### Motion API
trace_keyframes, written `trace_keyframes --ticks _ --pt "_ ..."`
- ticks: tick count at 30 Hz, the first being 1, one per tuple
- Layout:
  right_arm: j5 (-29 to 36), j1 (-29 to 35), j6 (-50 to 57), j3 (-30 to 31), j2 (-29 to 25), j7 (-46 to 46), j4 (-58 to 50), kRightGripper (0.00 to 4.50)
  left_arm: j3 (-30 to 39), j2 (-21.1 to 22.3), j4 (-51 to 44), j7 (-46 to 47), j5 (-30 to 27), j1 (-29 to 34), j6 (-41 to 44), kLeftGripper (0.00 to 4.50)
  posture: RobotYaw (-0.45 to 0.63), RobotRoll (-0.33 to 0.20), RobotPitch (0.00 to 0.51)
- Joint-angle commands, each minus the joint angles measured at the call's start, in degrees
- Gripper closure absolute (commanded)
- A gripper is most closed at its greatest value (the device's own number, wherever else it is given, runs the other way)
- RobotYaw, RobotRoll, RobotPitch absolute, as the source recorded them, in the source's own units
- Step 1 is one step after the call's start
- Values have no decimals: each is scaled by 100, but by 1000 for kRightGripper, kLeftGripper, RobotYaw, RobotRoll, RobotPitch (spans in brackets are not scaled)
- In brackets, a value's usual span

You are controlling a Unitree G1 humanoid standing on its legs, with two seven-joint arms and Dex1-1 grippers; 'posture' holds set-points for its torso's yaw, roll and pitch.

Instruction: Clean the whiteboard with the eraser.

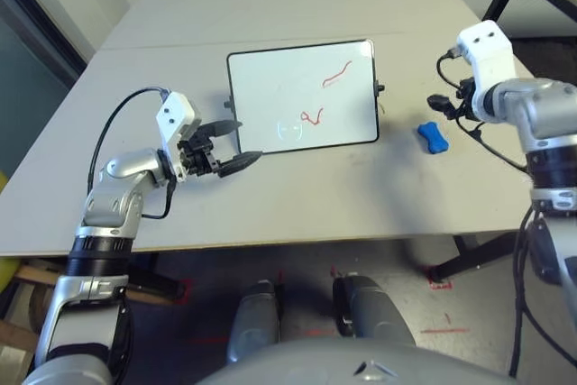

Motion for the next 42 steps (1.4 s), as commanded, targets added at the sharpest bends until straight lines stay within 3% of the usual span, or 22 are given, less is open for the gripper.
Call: trace_keyframes --ticks 1,9,27,42 --pt "235 1 684 192 -122 139 -184 23 -107 -50 135 14 152 -38 -112 0 -190 0 90" --pt "304 122 654 206 -56 25 286 23 -104 -99 147 53 198 -31 -152 0 -179 0 90" --pt "138 234 -560 404 306 -86 1535 23 -81 -55 55 186 297 6 -162 0 -145 0 82" --pt "170 389 -489 442 309 45 1531 23 -89 -1 106 157 297 -137 -145 0 -152 0 68"
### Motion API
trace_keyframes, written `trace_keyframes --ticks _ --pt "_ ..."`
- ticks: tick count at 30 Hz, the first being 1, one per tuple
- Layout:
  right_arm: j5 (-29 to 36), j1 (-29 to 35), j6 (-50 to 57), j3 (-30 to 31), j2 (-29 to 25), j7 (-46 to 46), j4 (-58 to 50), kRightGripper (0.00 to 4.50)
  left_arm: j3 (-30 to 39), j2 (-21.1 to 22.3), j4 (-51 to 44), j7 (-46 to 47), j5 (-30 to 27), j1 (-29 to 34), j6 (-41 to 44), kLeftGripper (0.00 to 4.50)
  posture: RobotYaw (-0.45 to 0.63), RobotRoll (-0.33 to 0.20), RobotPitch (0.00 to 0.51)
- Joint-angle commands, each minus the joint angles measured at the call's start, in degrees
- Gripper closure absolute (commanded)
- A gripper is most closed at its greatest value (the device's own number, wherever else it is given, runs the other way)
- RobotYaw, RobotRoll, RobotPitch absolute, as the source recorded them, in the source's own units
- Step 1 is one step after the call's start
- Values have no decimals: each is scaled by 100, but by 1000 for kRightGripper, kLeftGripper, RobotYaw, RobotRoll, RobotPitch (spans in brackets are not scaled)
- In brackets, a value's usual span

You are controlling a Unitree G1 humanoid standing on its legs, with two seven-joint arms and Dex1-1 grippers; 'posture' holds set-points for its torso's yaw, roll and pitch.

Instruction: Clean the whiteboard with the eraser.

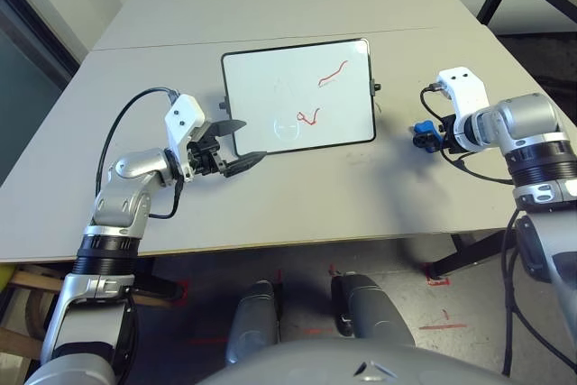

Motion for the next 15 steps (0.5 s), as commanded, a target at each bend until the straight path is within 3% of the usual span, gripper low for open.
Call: trace_keyframes --ticks 1,5,10,13,15 --pt "2 160 103 92 8 85 33 158 -28 71 72 -31 83 -68 -20 0 -152 0 68" --pt "-5 185 144 156 -50 175 -62 1072 -31 89 89 -46 94 -81 -25 0 -155 0 72" --pt "-36 191 119 292 -147 293 -321 2936 -31 103 95 -42 86 -105 -6 0 -157 0 73" --pt "-206 265 -322 883 -497 646 -884 3915 -39 108 103 -36 86 -125 3 0 -157 0 75" --pt "-334 225 -585 1284 -785 935 -1256 4106 -41 114 106 -37 81 -144 16 0 -163 0 74"
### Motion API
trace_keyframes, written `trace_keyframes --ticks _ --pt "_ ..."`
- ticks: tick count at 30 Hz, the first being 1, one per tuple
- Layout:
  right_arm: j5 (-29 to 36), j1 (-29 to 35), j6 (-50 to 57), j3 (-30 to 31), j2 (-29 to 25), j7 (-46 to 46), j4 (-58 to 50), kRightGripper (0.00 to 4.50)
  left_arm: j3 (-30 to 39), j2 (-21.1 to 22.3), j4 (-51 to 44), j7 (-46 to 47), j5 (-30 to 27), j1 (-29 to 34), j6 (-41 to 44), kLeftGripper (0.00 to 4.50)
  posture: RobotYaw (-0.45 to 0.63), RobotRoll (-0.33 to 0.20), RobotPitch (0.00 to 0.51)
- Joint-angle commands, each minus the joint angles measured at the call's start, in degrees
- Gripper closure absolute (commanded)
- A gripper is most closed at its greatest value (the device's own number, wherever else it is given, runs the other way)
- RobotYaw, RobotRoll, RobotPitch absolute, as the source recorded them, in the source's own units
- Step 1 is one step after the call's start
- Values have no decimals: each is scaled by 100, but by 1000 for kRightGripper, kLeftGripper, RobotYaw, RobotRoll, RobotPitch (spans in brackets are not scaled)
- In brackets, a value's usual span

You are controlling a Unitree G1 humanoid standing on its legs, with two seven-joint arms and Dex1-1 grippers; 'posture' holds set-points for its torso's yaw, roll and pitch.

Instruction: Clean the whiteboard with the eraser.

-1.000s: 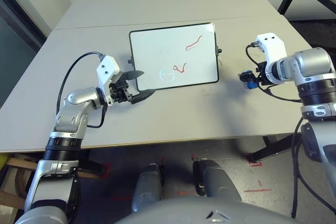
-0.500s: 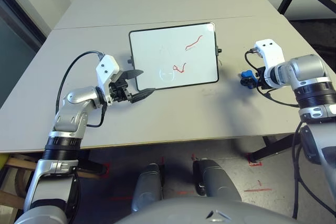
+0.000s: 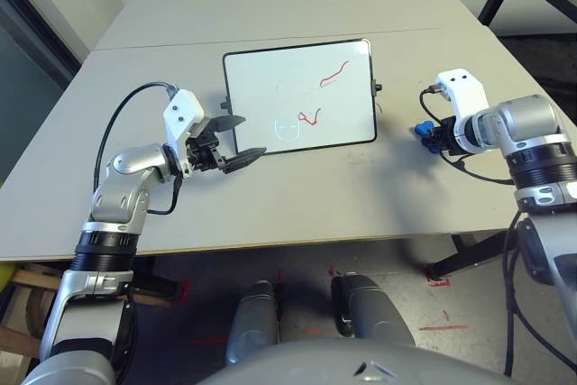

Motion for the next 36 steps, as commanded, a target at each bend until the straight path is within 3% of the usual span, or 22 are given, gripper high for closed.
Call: trace_keyframes --ticks 1,5,8,13,18,26,36 --pt "-289 -51 -490 640 -440 485 -636 4106 -41 46 106 -38 73 -55 18 0 -166 0 76" --pt "-970 -423 -1343 1621 -1157 1278 -1371 4106 -58 61 194 -62 89 -142 -2 0 -172 0 75" --pt "-1375 -825 -1761 2065 -1310 1806 -1706 4106 -77 60 285 -79 107 -216 -38 0 -176 0 75" --pt "-1813 -1508 -2012 2487 -894 2426 -1920 4106 -113 37 340 -95 128 -291 -65 0 -176 0 71" --pt "-2047 -1987 -1873 2754 38 2623 -1693 4106 -139 68 307 -111 192 -272 -93 0 -167 0 70" --pt "-2669 -1951 -2131 3112 773 2510 -1177 4106 -137 142 370 -58 431 -204 -328 0 -142 0 74" --pt "-3102 -1795 -2412 3073 1173 2396 -695 4106 -124 47 284 37 464 -126 -353 0 -122 0 75"
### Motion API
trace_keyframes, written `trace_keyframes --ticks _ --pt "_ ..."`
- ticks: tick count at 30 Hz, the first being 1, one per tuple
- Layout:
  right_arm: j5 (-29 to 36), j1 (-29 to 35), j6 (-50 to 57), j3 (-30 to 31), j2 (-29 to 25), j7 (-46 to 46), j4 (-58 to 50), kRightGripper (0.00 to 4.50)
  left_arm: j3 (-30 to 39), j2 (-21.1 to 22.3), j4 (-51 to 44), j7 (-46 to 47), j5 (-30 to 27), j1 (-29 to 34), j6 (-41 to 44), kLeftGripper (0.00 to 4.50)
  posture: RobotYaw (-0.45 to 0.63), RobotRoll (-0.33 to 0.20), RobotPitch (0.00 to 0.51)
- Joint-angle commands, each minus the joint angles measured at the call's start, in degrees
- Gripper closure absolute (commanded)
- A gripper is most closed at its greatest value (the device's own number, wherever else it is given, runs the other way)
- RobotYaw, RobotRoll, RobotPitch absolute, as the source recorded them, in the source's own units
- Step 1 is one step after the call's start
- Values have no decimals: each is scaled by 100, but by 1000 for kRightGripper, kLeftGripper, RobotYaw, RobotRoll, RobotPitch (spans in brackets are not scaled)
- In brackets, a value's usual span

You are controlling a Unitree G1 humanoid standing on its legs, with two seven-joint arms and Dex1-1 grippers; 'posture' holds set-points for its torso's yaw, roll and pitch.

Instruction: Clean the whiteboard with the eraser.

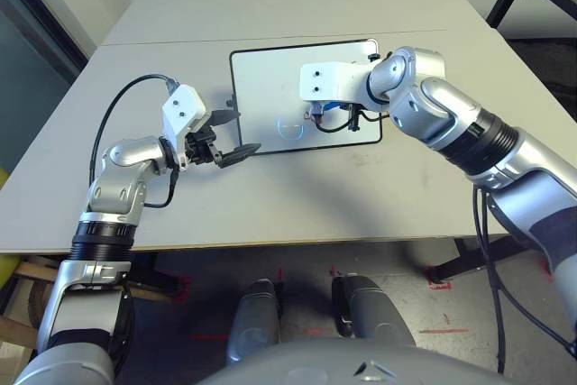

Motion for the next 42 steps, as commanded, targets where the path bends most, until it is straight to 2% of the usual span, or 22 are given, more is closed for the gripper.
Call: trace_keyframes --ticks 1,22,42 --pt "-175 98 -146 17 97 -64 220 4106 -50 -30 -87 34 50 117 -40 0 -122 0 75" --pt "-576 22 -888 -181 803 -262 1674 4106 -52 -56 7 49 66 179 -164 0 -107 0 70" --pt "-1004 -144 -1341 -127 1516 -131 1952 4106 -51 -80 32 75 71 253 -226 0 -90 0 71"
